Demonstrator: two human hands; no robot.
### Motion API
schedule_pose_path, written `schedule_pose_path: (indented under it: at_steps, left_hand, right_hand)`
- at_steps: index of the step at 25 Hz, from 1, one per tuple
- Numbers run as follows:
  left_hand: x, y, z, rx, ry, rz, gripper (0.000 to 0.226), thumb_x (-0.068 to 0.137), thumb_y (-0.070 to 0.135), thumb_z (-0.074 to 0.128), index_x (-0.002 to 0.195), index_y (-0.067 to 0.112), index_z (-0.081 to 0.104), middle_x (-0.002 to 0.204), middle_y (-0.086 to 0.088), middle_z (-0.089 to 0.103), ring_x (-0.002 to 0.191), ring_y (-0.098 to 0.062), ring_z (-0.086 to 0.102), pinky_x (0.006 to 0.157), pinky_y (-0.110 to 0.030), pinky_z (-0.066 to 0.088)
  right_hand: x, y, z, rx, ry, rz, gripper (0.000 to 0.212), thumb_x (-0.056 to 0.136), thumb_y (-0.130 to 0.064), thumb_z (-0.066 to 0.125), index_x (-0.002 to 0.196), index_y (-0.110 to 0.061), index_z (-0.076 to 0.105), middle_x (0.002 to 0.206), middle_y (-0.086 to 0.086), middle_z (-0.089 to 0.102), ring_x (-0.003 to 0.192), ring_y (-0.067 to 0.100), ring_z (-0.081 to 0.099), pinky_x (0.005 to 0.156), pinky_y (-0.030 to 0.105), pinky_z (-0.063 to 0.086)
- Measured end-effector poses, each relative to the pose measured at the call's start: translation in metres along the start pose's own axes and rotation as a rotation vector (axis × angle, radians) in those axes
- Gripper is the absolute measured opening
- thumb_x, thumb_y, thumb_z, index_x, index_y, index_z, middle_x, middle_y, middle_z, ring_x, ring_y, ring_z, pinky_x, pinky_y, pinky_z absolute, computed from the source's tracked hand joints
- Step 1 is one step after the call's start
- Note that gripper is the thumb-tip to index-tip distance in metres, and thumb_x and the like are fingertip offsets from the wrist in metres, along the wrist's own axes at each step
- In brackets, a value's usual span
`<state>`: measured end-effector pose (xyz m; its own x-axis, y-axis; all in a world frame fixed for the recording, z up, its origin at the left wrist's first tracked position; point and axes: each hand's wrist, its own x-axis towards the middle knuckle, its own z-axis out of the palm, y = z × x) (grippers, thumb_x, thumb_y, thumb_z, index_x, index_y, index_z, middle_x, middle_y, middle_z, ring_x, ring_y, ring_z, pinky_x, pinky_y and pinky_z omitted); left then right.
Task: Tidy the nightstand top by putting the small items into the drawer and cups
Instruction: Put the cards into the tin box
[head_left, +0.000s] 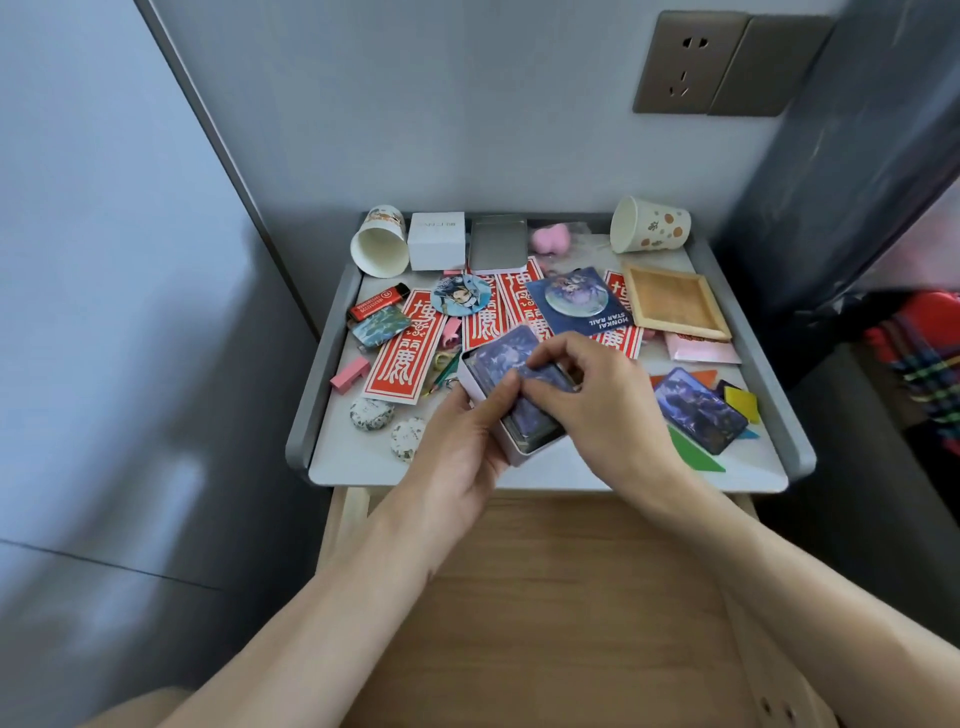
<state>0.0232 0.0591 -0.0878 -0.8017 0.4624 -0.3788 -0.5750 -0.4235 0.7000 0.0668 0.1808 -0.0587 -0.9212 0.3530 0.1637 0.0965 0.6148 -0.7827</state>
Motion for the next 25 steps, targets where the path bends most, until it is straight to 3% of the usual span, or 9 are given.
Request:
schedule_pose_path:
  at_steps: [6,9,13,16,19,22,25]
  left_hand:
    - [0.004,-0.006,-0.006,0.01,0.019,0.002,0.052,0.086,0.015,0.064,0.134,-0.001,0.054,0.125,-0.021,0.067,0.113,-0.032,0.065,0.101,-0.048,0.051]
    - [0.003,-0.007,-0.007,0.016,0.031,-0.002,0.049,0.087,0.015,0.063,0.134,0.002,0.055,0.126,-0.02,0.067,0.117,-0.034,0.064,0.099,-0.047,0.053]
    - [0.002,-0.008,-0.007,0.01,0.036,0.009,0.048,0.089,0.014,0.063,0.135,0.001,0.054,0.127,-0.02,0.066,0.115,-0.033,0.065,0.097,-0.046,0.055]
    - [0.001,-0.003,-0.005,0.014,0.088,-0.006,0.036,0.093,0.01,0.062,0.128,0.003,0.058,0.12,-0.018,0.07,0.11,-0.032,0.068,0.095,-0.046,0.056]
    - [0.0,0.001,-0.003,0.063,0.13,-0.017,0.028,0.094,0.012,0.064,0.122,0.01,0.062,0.114,-0.012,0.074,0.103,-0.025,0.072,0.087,-0.038,0.058]
    - [-0.001,0.001,-0.002,0.074,0.136,-0.021,0.033,0.092,0.014,0.066,0.125,0.011,0.062,0.113,-0.008,0.075,0.103,-0.023,0.072,0.085,-0.036,0.06]
    - [-0.003,0.001,0.0,0.056,0.138,-0.038,0.034,0.092,0.014,0.067,0.126,0.01,0.062,0.113,-0.009,0.075,0.106,-0.024,0.071,0.093,-0.042,0.057]
  right_hand:
    - [0.0,0.017,-0.004,-0.103,-0.126,-0.162,0.014,0.086,-0.019,0.069,0.095,-0.018,0.059,0.091,-0.006,0.062,0.084,0.01,0.055,0.07,0.008,0.037]
    - [-0.001,0.02,-0.004,-0.139,-0.13,-0.182,0.018,0.087,-0.021,0.068,0.099,-0.017,0.056,0.088,-0.007,0.058,0.081,0.01,0.051,0.069,0.006,0.036]
    - [-0.003,0.016,-0.002,-0.173,-0.162,-0.21,0.026,0.09,-0.026,0.066,0.105,-0.015,0.049,0.088,-0.004,0.056,0.082,0.014,0.051,0.064,0.02,0.035]
    - [0.001,0.021,-0.007,-0.307,-0.02,-0.281,0.019,0.09,-0.027,0.064,0.101,-0.014,0.056,0.09,-0.001,0.058,0.083,0.017,0.052,0.068,0.03,0.038]
    - [0.012,0.046,-0.033,-0.505,0.084,-0.028,0.015,0.089,-0.024,0.063,0.097,-0.013,0.057,0.097,0.005,0.063,0.084,0.025,0.057,0.064,0.033,0.042]
    - [0.015,0.074,-0.055,-0.889,-0.006,0.219,0.04,0.084,-0.037,0.069,0.109,-0.009,0.056,0.107,0.013,0.062,0.1,0.033,0.059,0.074,0.036,0.044]
    - [0.015,0.087,-0.058,-0.944,-0.055,0.272,0.056,0.079,-0.046,0.073,0.115,-0.008,0.055,0.113,0.014,0.06,0.106,0.033,0.057,0.082,0.038,0.046]
